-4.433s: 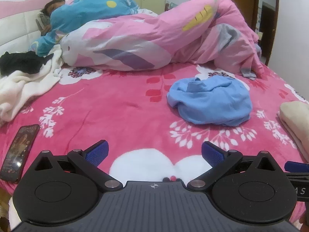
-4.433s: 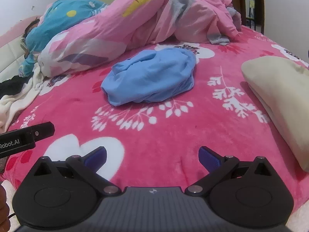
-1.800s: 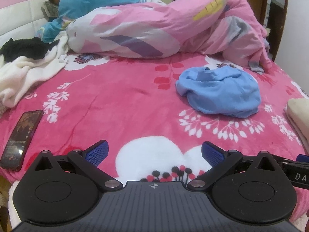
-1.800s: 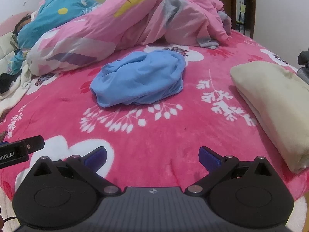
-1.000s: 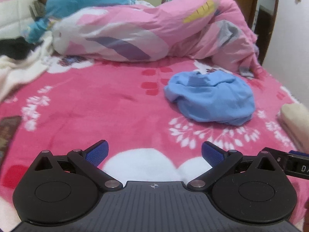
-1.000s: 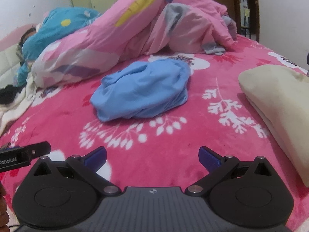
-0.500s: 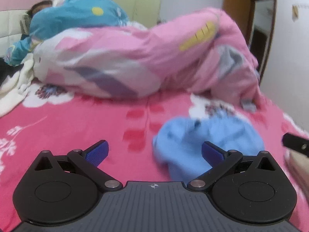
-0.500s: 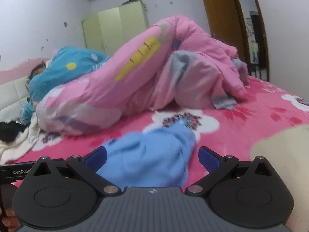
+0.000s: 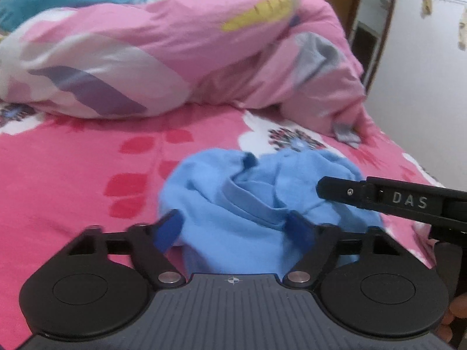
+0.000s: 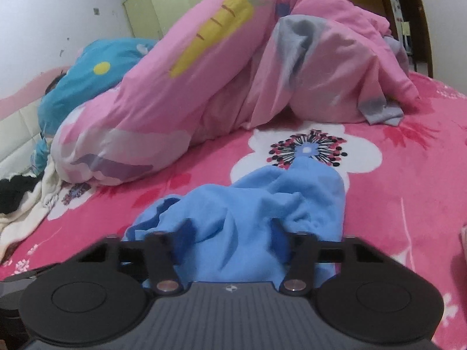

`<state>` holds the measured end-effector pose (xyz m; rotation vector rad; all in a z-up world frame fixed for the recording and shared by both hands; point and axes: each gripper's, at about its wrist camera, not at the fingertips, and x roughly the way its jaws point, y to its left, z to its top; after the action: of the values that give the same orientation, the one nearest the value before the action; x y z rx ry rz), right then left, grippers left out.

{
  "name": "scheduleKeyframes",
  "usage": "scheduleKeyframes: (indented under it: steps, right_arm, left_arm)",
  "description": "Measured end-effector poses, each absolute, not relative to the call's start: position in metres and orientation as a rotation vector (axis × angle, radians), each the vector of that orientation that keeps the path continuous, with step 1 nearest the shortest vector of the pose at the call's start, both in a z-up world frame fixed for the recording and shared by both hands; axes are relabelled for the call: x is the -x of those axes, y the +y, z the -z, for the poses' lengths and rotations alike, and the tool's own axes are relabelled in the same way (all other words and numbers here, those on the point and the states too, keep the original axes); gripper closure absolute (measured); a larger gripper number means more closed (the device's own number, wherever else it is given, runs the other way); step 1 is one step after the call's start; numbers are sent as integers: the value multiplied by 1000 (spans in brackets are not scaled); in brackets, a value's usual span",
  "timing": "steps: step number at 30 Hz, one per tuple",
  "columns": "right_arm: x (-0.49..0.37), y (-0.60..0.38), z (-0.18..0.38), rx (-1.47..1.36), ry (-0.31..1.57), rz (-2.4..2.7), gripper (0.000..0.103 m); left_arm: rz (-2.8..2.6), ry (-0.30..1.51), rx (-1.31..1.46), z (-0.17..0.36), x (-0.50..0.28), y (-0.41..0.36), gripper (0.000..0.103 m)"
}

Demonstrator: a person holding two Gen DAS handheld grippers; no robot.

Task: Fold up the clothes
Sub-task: 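Move the left tool to the blue T-shirt and close on its fabric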

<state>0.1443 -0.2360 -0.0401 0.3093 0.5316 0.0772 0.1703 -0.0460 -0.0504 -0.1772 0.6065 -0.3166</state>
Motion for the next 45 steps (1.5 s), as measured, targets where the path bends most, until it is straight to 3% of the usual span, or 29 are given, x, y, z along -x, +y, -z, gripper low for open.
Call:
scheduleKeyframes:
  steps: [1, 3, 4, 6, 7, 12, 24, 25, 26, 28, 29, 30, 31, 35, 36, 37, 38, 39, 40, 41, 45]
  right_arm:
    - [-140, -238, 39, -318, 522, -79, 74]
    - [-132, -241, 36, -335, 503, -84, 93]
    - [-128, -242, 35, -339, 495, -85, 96]
    - [-120, -245, 30, -350, 487, -95, 99]
    - [-116, -245, 28, -354, 486, -99, 100]
    - [-81, -240, 22, -391, 472, -142, 103]
    - [-7, -213, 13, -357, 509, -256, 100]
    - [-12, -214, 13, -356, 513, -242, 100]
    - [-19, -217, 11, -364, 518, -229, 99]
    - [-36, -223, 8, -372, 500, -219, 88]
    - [-48, -224, 5, -357, 484, -203, 61]
    - [-59, -225, 2, -337, 468, -180, 46]
    - [-71, -225, 0, -311, 456, -165, 44]
    - [-125, -227, 7, -255, 488, -149, 38]
    - [-136, -227, 12, -248, 508, -149, 38]
    - [-146, -227, 17, -241, 529, -149, 38]
    - [-157, -227, 21, -234, 549, -149, 39]
    - [-166, -227, 29, -228, 573, -149, 48]
    - [-170, -228, 35, -229, 594, -158, 59]
    - [-170, -229, 39, -241, 601, -176, 87]
    - [-139, -231, 32, -288, 522, -230, 93]
  left_arm:
    - [319, 604, 190, 49, -169, -46, 45]
    - [321, 597, 185, 47, -166, -47, 55]
    - [323, 594, 175, 47, -164, -49, 62]
    - [335, 595, 170, 45, -159, -50, 74]
    - [342, 596, 172, 44, -156, -50, 84]
    - [362, 598, 160, 39, -135, -45, 100]
    - [385, 627, 184, 34, -74, -7, 98]
    - [379, 623, 182, 33, -75, -8, 90]
    - [373, 618, 179, 32, -76, -9, 73]
    - [360, 598, 173, 29, -81, -12, 58]
    - [357, 578, 165, 27, -85, -15, 52]
    - [358, 562, 153, 25, -92, -19, 41]
    - [363, 552, 136, 24, -98, -23, 31]
    - [366, 542, 101, 23, -131, -39, 34]
    - [366, 547, 105, 24, -140, -42, 38]
    - [357, 560, 111, 27, -150, -45, 51]
    - [346, 575, 118, 29, -159, -48, 59]
    - [342, 593, 127, 33, -168, -50, 62]
    - [345, 607, 137, 37, -171, -50, 75]
    - [353, 622, 148, 40, -174, -49, 88]
    - [384, 588, 158, 42, -161, -44, 96]
